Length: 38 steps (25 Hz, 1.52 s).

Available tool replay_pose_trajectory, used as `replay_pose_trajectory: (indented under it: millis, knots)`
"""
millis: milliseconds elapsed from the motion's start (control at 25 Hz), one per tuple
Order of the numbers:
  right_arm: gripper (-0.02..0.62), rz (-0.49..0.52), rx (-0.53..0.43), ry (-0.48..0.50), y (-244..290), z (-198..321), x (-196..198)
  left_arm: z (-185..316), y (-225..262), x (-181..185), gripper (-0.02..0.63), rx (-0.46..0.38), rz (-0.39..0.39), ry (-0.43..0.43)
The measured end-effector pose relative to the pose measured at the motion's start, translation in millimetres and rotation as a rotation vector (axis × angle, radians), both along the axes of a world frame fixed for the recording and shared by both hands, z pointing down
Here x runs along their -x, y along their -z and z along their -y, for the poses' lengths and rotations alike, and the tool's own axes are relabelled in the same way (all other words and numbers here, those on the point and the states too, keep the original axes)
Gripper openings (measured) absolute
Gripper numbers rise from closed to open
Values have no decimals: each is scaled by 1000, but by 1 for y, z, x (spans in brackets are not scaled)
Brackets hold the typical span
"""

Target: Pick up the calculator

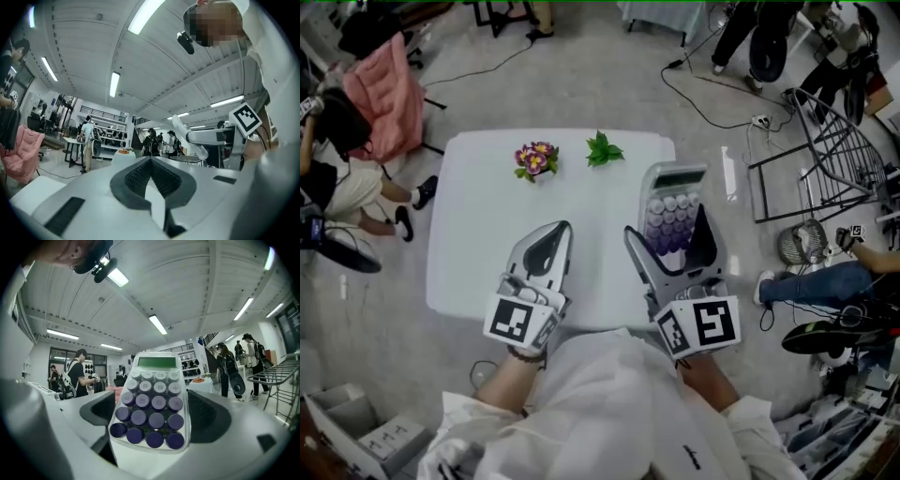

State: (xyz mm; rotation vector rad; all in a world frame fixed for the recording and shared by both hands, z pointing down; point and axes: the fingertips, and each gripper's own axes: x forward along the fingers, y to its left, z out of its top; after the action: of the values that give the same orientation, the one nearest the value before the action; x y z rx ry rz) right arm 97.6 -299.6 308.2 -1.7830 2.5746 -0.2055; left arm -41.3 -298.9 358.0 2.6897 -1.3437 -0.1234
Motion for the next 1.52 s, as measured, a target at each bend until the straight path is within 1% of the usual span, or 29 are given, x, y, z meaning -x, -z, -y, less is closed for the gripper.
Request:
replay_pose_trajectory:
  millis: [160,280,520,680,920,1040,1520]
  knots:
    - [495,7,-61,-10,23,-6,-6,-4,27,-7,17,-69,2,-2]
    - [495,10,-82,-22,29,-11,-12,-9,38,-12,17,-112,18,-4]
    - [495,14,-116,-39,40,-24,-23,-16,56,-16,17,-136,10,5]
    - [495,9,-135,-46,46,-30,-29,-20,66,-17,17,-172,27,10]
    - [495,16,-160,-55,50,-34,-35,-24,74,-22,17,-183,19,18]
    - [495,16,-156,-54,49,-33,-37,-24,77,-24,17,-193,26,15]
    - [495,13,-142,-53,44,-35,-41,-31,82,-28,17,-189,25,29]
